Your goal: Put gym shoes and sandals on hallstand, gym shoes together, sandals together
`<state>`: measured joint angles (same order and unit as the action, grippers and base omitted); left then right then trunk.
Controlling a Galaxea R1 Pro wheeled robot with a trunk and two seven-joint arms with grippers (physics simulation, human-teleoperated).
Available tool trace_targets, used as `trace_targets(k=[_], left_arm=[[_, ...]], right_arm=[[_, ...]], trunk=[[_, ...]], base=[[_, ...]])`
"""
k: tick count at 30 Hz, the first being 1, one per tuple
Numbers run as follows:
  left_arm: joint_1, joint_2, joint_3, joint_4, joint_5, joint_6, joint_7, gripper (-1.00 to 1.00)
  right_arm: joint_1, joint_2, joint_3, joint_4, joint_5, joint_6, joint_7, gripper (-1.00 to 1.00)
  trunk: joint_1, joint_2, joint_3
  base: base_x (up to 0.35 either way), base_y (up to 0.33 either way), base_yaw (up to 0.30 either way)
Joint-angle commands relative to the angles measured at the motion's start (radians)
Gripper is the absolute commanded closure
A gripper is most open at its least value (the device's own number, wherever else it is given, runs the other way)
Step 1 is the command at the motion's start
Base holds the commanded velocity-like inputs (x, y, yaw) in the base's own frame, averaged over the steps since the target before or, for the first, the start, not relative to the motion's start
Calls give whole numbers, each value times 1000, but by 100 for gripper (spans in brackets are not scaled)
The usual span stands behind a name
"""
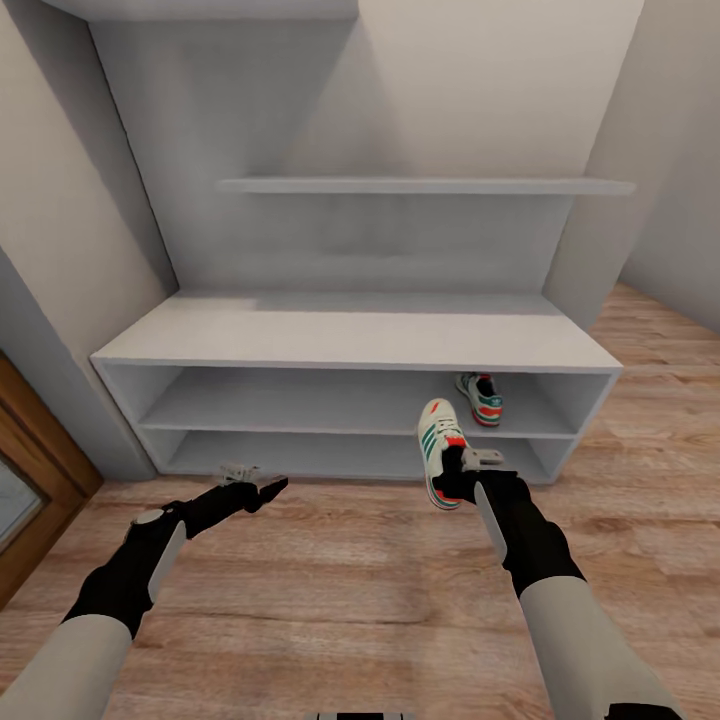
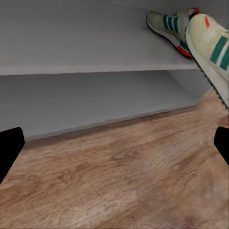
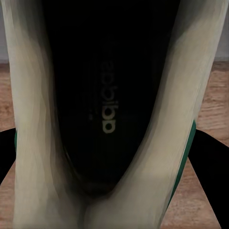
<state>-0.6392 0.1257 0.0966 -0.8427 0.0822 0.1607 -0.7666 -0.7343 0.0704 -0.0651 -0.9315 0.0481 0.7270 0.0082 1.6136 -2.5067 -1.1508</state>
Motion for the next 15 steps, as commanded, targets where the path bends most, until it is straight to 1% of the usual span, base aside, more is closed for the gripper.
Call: trace_targets(k=[1, 3, 4, 5, 6, 7, 8, 9, 12, 15], left_arm=[[0, 0, -17, 0, 7, 10, -113, -100], [0, 0, -47, 0, 6, 9, -240, -100], [0, 0, -55, 0, 6, 9, -263, -100], [0, -1, -72, 0, 6, 8, -299, -100], [0, -2, -103, -1, 6, 8, -331, -100], [0, -3, -115, -1, 7, 8, -338, -100], [0, -11, -152, -2, 8, 8, -351, -100], [0, -15, -174, -2, 8, 8, -357, -100], [0, -23, -208, -1, 9, 8, -363, -100], [0, -32, -217, -2, 9, 8, -365, -100]], right_arm=[[0, 1, -2, -1, 4, 5, 1, 100], [0, 1, -2, -1, 4, 5, 1, 100], [0, 1, -2, -1, 4, 5, 1, 100], [0, 0, -2, -1, 4, 5, 1, 100], [0, 0, -2, -1, 4, 5, 1, 100], [0, 0, -2, -1, 4, 5, 1, 100], [0, 0, -2, -1, 4, 5, 1, 100], [0, 0, -2, -1, 4, 5, 1, 100], [0, 0, -2, -1, 4, 5, 1, 100], [0, 0, -2, -1, 4, 5, 1, 100]], trunk=[[0, 0, -1], [0, 0, -1], [0, 0, -1], [0, 0, -1], [0, 0, -1], [0, 0, -1], [0, 0, -1], [0, 0, -1], [0, 0, -1], [0, 0, -1]], base=[[20, -7, 0], [10, -4, 0], [6, -2, 0], [4, -1, 0], [2, -1, 0], [2, -1, 0], [0, 0, 0], [7, 0, 0], [78, -2, 0], [255, -37, 0]])
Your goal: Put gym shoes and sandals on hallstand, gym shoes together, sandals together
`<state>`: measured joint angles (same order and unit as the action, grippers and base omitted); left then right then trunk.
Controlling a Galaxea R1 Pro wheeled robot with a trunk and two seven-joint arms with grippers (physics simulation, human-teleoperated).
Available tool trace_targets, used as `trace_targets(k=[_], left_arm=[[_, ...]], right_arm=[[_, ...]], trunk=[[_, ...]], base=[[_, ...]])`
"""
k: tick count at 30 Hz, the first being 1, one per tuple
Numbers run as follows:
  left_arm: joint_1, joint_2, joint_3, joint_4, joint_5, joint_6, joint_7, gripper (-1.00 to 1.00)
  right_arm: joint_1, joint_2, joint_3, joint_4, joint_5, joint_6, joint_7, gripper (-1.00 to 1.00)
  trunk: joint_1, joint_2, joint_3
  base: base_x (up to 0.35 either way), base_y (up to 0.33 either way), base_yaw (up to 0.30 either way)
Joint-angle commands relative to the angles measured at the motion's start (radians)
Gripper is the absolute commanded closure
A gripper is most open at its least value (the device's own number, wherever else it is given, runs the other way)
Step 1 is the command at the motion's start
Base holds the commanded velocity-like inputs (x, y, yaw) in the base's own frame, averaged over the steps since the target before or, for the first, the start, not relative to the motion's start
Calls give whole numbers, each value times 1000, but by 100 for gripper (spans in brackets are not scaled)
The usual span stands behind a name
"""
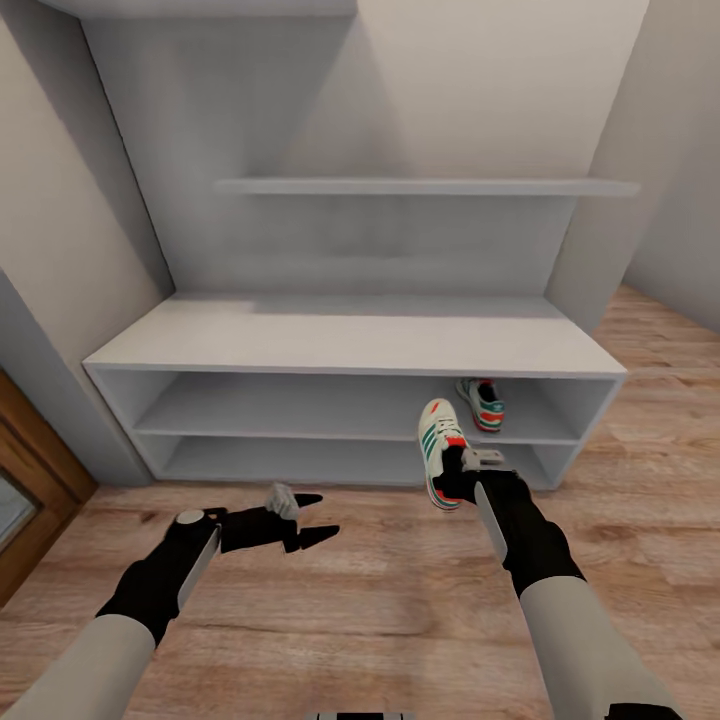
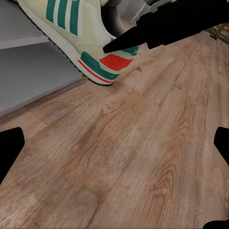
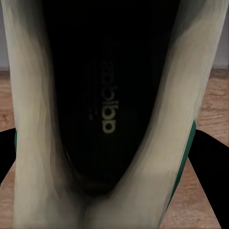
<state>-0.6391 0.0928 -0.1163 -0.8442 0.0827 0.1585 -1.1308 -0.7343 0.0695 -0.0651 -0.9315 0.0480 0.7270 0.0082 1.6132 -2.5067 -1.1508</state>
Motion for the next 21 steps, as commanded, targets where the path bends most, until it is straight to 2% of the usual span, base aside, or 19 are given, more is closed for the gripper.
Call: trace_targets(k=[1, 8, 15, 21], left_arm=[[-1, -1, -5, 0, 9, 10, -1, -100], [-1, -2, -7, -1, 8, 10, -1, -100], [-1, -2, -6, -1, 8, 10, -1, -100], [-1, -2, -6, 0, 8, 10, -1, -100]], right_arm=[[0, 1, -2, -1, 4, 5, 1, 100], [0, 1, -2, -1, 4, 5, 1, 100], [0, 1, -2, -1, 4, 5, 1, 100], [0, 1, -2, -1, 4, 5, 1, 100]], trunk=[[0, 0, -1], [0, 0, -1], [0, 0, -1], [0, 0, -1]], base=[[326, -63, 0], [341, -81, 0], [297, -196, 0], [115, -95, 0]])
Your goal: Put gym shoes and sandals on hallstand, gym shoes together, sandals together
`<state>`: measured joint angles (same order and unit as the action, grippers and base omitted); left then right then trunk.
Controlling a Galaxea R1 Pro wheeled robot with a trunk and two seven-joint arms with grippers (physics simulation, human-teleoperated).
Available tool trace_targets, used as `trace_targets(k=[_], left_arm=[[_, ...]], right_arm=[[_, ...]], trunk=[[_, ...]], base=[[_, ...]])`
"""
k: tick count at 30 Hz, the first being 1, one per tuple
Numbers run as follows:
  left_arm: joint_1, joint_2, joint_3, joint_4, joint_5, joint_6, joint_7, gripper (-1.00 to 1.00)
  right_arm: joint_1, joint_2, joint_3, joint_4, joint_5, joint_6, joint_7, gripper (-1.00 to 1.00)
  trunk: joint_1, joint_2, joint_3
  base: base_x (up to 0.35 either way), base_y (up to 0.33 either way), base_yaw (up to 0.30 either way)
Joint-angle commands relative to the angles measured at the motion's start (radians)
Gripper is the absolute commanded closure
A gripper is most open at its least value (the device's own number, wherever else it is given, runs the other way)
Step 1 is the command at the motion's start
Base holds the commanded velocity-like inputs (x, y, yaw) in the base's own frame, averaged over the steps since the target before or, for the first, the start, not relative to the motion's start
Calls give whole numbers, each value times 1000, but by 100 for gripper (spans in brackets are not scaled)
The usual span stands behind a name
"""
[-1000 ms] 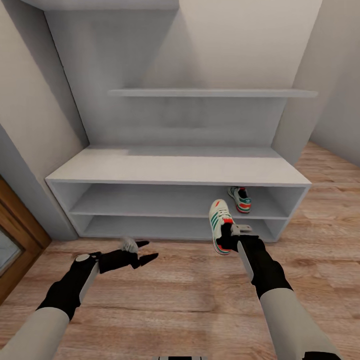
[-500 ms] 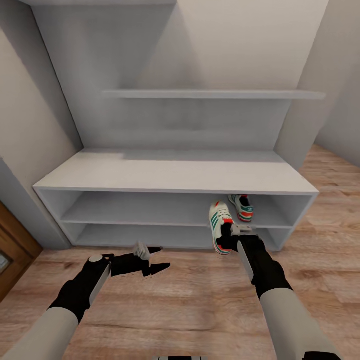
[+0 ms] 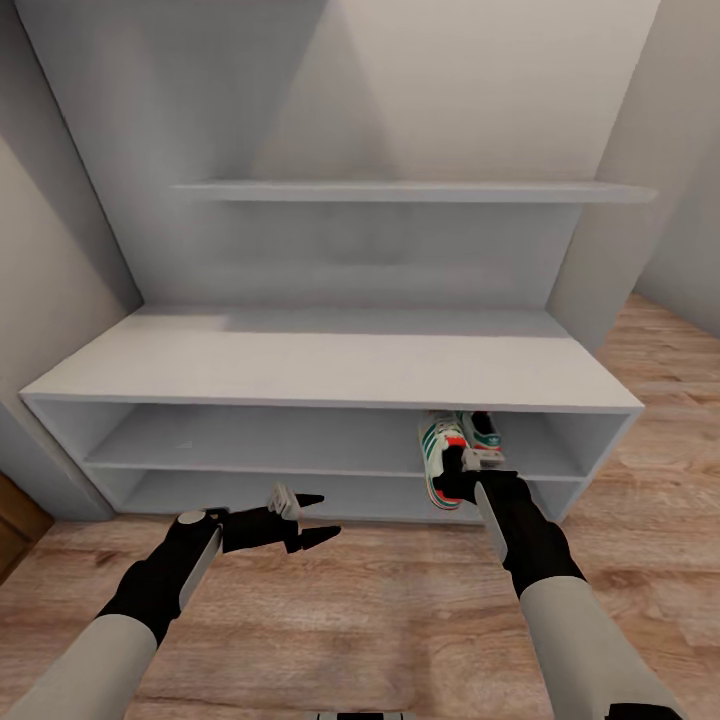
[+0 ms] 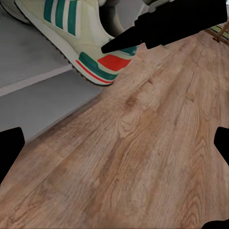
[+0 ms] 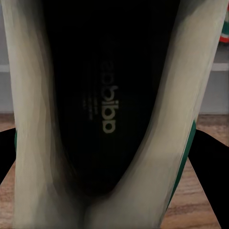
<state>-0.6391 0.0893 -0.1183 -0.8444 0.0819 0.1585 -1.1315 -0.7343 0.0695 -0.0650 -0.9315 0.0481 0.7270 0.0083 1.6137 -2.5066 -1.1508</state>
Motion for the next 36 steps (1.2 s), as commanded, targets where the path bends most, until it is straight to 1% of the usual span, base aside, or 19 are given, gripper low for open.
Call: trace_targets(k=[1, 6, 10, 20, 31, 36], left_arm=[[-1, 1, -4, 0, 9, 10, -1, -100], [-1, 1, -3, 0, 9, 11, -1, -100], [-1, 1, -3, 0, 9, 11, -1, -100], [-1, 1, -3, 0, 9, 10, -1, -100], [-1, 1, -4, -1, 9, 10, 0, -100], [-1, 1, -4, -1, 9, 10, -1, -100]], right_arm=[[0, 1, -2, -1, 4, 5, 1, 100], [0, 1, -2, -1, 4, 5, 1, 100], [0, 1, -2, -1, 4, 5, 1, 100], [0, 1, -2, -1, 4, 5, 1, 100], [0, 1, -2, 0, 4, 5, 1, 100], [0, 1, -2, 0, 4, 5, 1, 100]], trunk=[[0, 0, -1], [0, 0, -1], [2, -1, -16], [2, -1, -16], [2, -1, -16], [2, -1, -16]], base=[[22, -18, 0], [4, -3, 0], [0, 0, 0], [0, 0, 0], [269, 0, 0], [70, 0, 0]])
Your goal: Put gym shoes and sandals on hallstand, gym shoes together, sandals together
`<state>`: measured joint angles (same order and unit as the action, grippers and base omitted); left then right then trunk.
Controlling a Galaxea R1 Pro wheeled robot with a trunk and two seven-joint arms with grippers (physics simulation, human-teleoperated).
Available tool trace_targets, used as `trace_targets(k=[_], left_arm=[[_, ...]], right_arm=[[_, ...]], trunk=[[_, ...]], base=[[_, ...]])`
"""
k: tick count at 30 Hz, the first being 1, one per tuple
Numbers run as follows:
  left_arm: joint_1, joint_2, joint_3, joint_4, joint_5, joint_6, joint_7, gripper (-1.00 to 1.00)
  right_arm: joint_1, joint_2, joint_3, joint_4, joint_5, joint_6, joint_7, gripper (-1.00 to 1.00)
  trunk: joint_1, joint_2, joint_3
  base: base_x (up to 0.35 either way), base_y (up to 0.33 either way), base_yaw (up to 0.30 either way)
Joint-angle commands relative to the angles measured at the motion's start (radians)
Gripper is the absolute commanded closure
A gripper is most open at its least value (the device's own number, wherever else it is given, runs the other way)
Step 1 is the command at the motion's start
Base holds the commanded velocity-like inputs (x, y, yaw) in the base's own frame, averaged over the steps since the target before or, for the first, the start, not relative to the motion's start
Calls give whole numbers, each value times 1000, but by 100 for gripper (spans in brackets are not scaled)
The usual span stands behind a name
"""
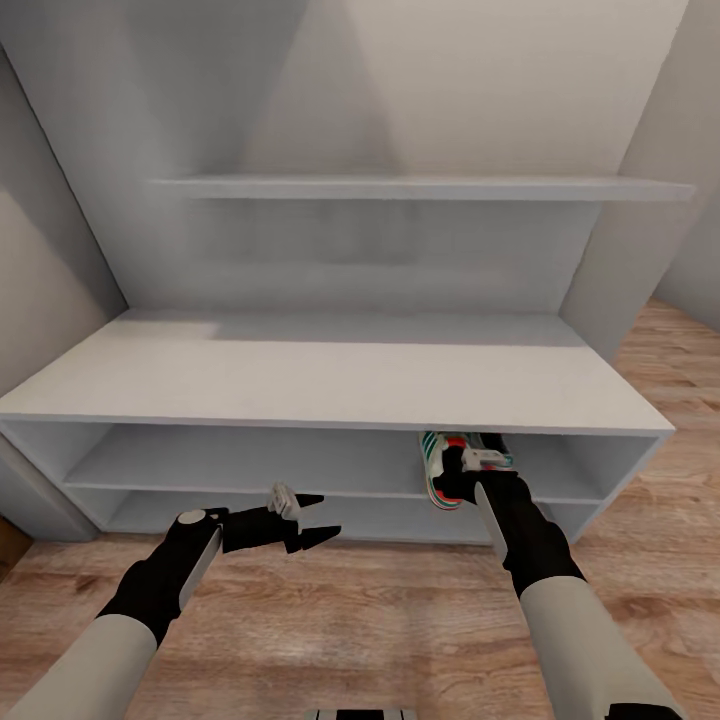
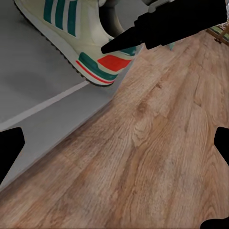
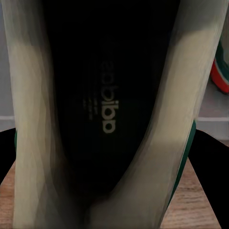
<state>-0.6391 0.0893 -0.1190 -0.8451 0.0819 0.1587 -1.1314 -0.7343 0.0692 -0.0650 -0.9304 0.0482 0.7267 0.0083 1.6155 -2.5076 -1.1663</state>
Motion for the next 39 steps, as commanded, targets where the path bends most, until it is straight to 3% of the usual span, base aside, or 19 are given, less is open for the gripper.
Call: trace_targets(k=[1, 6, 39], left_arm=[[-1, 1, -4, 0, 9, 10, -1, -100], [0, 1, -4, 0, 9, 11, -1, -100], [-1, 1, -3, 0, 9, 11, -1, -100]], right_arm=[[0, 1, -2, -1, 4, 5, 1, 100], [0, 1, -2, -1, 4, 5, 1, 100], [0, 0, -2, -2, 4, 5, 1, 100]], trunk=[[0, 0, -1], [2, -1, -16], [2, -1, -16]], base=[[13, 0, 0], [2, 0, 0], [75, 0, 0]])
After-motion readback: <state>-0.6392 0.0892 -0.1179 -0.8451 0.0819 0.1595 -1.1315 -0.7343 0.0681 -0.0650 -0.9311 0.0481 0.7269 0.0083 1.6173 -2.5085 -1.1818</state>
